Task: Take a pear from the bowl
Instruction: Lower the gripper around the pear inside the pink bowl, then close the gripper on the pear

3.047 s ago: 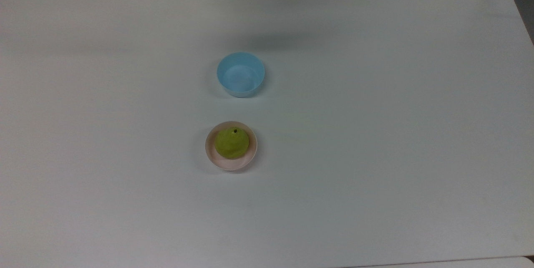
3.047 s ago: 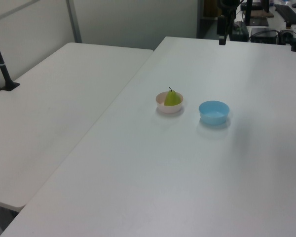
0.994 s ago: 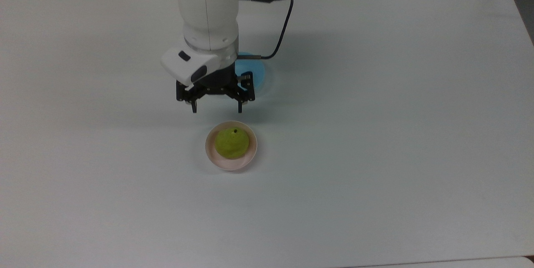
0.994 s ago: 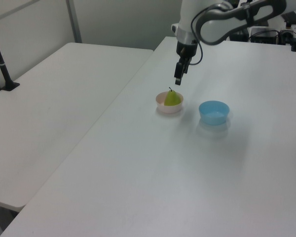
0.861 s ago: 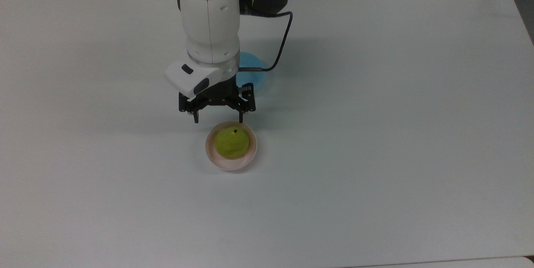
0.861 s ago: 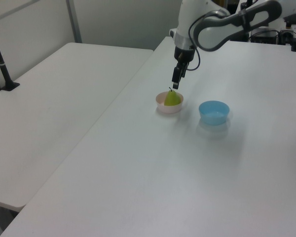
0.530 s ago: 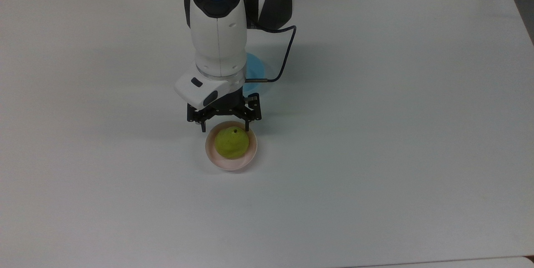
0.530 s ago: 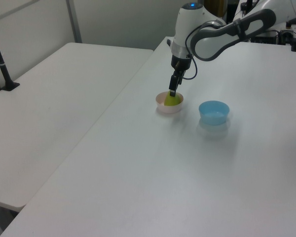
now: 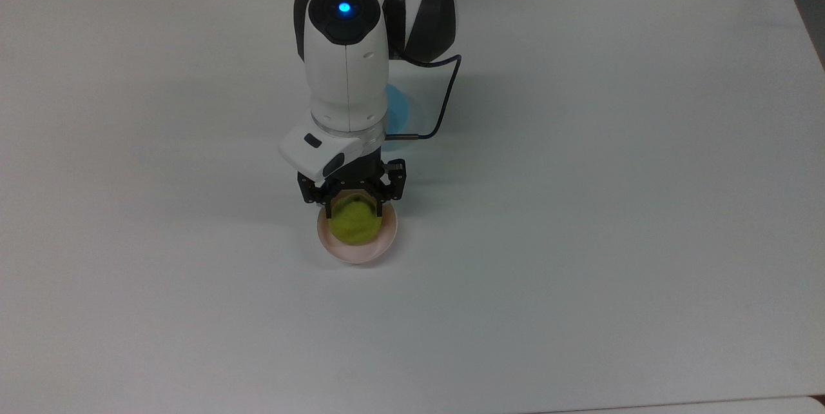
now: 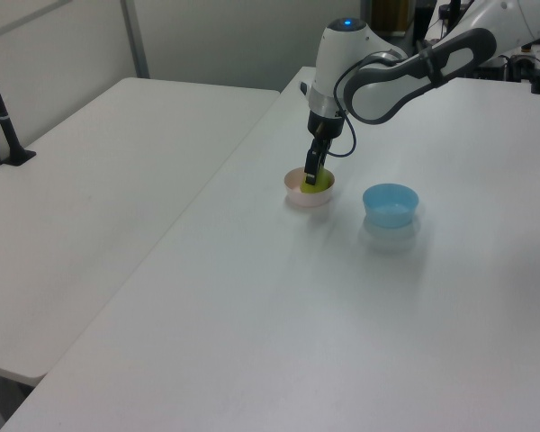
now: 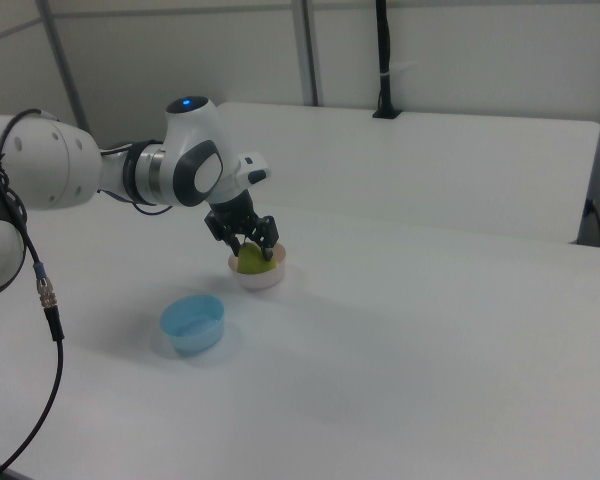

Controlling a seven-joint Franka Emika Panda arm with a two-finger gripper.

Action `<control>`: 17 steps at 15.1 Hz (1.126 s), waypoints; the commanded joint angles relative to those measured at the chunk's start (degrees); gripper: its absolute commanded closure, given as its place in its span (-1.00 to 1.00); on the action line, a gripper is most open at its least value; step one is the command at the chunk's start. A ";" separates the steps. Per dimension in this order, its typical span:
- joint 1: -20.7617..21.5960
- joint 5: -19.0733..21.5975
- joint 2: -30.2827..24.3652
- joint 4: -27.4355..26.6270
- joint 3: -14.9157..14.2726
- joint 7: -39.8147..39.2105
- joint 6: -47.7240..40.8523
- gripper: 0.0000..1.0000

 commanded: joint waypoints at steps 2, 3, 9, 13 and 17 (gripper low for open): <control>0.54 -1.54 1.08 0.18 -0.31 0.21 1.02 -0.43; 0.62 -1.63 1.18 0.18 -0.39 0.38 1.02 -0.43; 0.63 -3.30 1.18 -0.09 -0.31 0.21 1.02 0.36; 0.71 -3.22 0.65 -0.09 -0.31 0.39 0.67 0.46; 0.63 -3.13 -0.75 0.09 -0.31 0.56 0.06 0.47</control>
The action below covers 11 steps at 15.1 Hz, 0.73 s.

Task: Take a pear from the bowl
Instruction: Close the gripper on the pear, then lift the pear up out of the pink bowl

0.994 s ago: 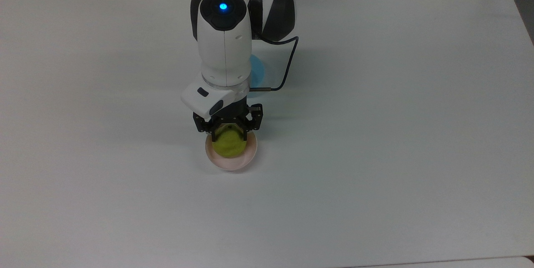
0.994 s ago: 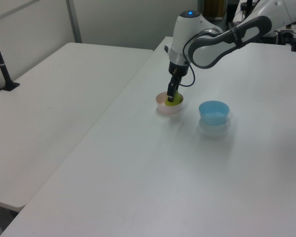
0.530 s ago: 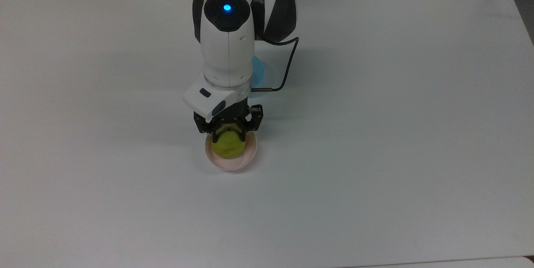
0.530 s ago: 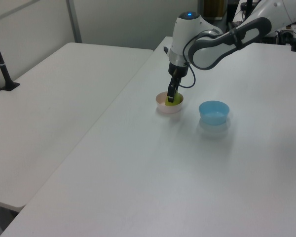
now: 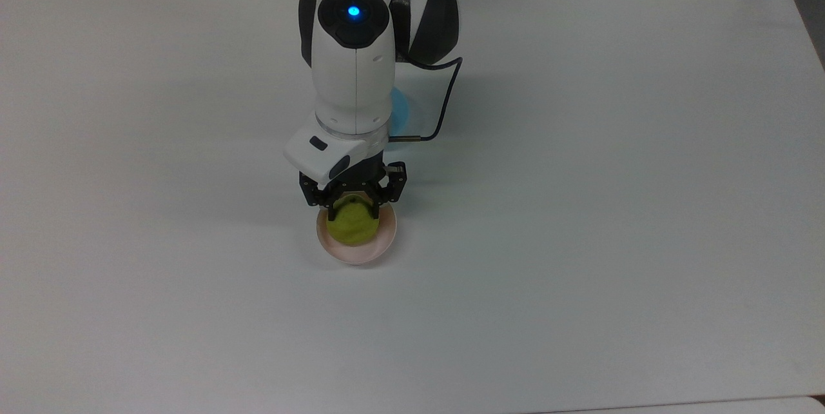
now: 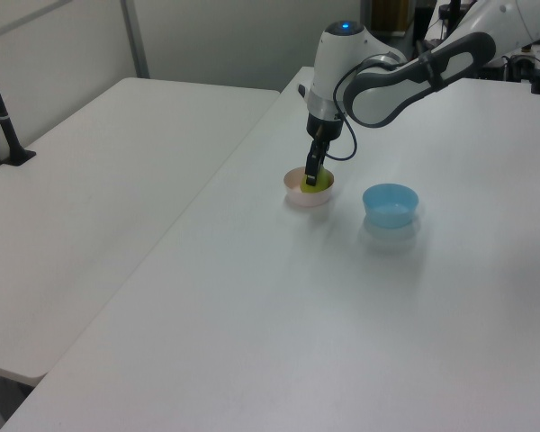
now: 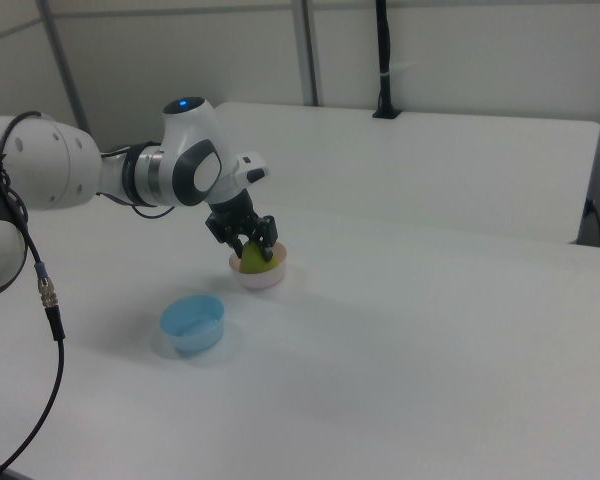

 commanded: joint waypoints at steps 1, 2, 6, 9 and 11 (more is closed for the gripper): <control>0.42 -0.60 -1.43 -0.29 -0.34 0.57 0.06 0.47; 0.42 -0.42 -1.61 -0.29 -0.34 0.57 -0.03 0.47; 0.42 -0.16 -2.05 -0.11 -0.34 0.66 -0.03 0.47; 0.34 0.02 -3.36 -0.02 -0.25 0.66 -1.25 0.47; 0.34 0.02 -4.50 -0.02 -0.25 0.66 -2.23 0.47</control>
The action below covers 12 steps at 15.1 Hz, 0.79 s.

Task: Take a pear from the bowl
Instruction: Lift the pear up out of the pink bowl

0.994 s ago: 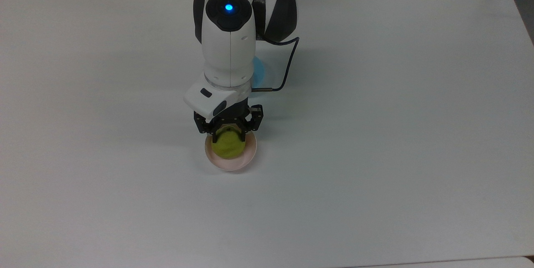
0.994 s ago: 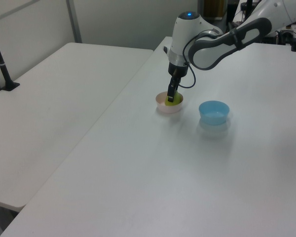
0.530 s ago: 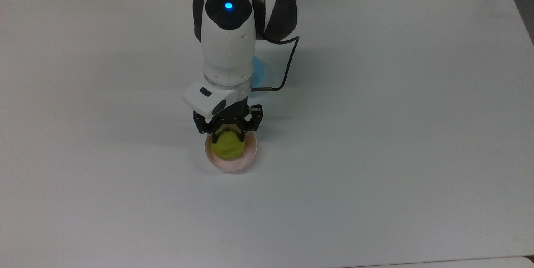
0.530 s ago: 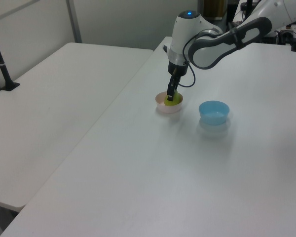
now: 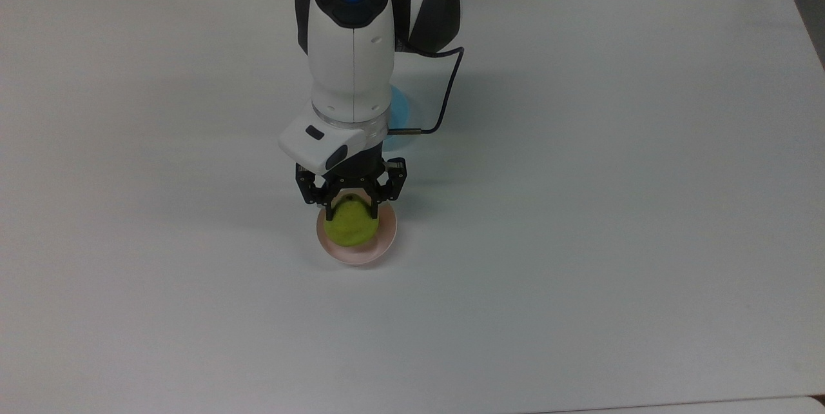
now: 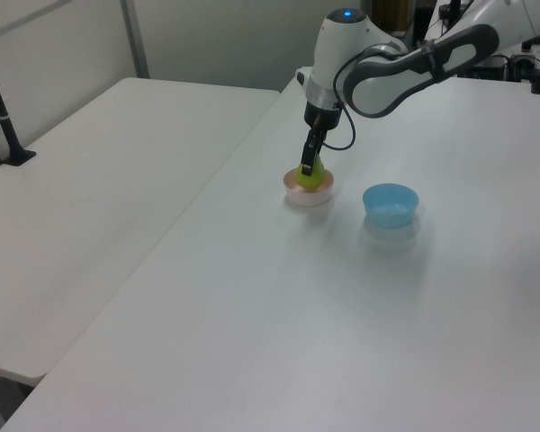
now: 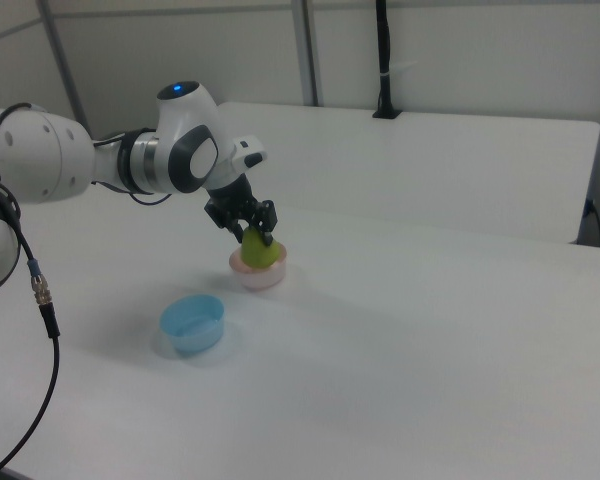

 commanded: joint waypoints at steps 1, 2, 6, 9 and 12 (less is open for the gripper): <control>0.27 0.01 -3.68 -1.21 -0.25 0.55 -2.24 0.47; -0.08 0.01 -4.12 -1.21 -0.25 0.55 -2.32 0.47; -2.44 -0.25 -3.95 0.19 -1.04 0.11 -1.89 0.47; -6.48 -0.51 -3.60 0.55 -1.04 -1.11 -1.45 0.47; -9.74 -0.34 -2.29 2.04 -0.95 -3.75 -0.14 0.47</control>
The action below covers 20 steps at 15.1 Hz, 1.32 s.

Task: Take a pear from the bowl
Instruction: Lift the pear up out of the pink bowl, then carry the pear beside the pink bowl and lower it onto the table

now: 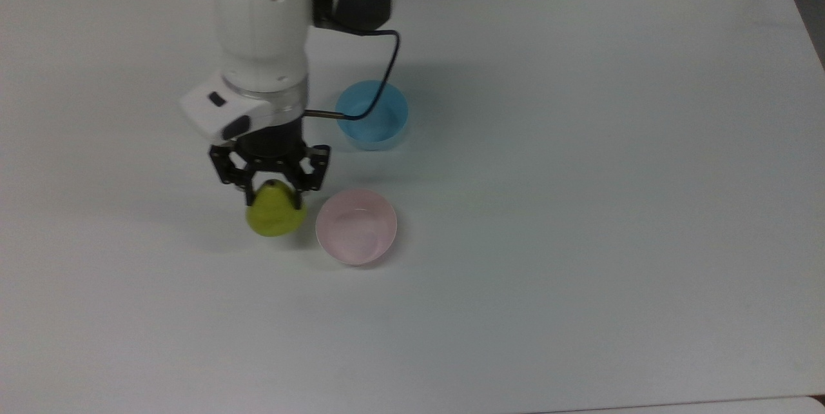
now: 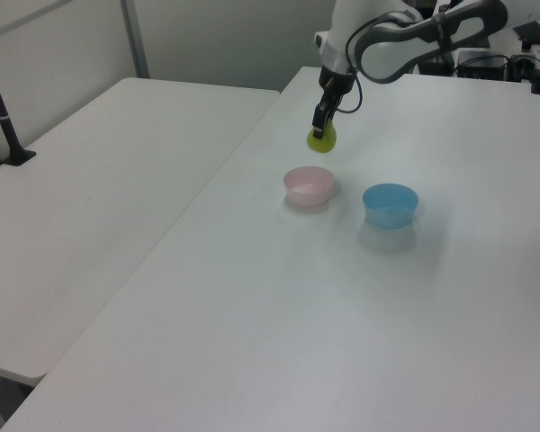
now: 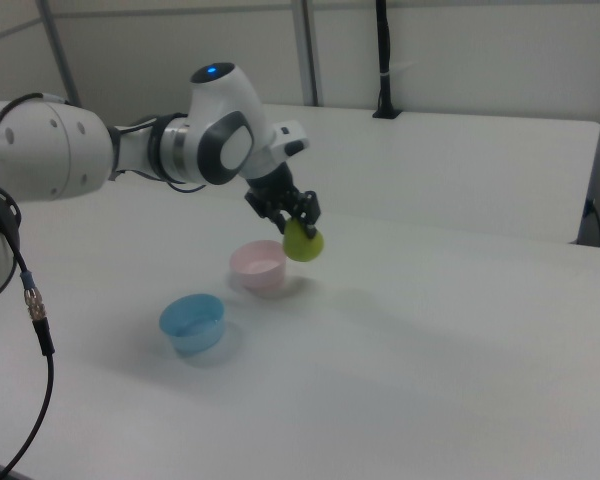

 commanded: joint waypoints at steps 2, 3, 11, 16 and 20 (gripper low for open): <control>-4.34 -0.33 1.56 1.57 0.02 -3.34 3.12 0.47; -5.31 -0.42 2.69 1.57 0.02 -4.21 4.69 0.47; -6.81 -1.03 6.92 1.13 0.02 -5.45 9.72 0.34; -6.38 -0.95 6.40 1.04 -0.07 -4.84 9.63 -0.71; -5.06 -0.86 2.98 0.43 0.11 -3.26 8.58 -1.00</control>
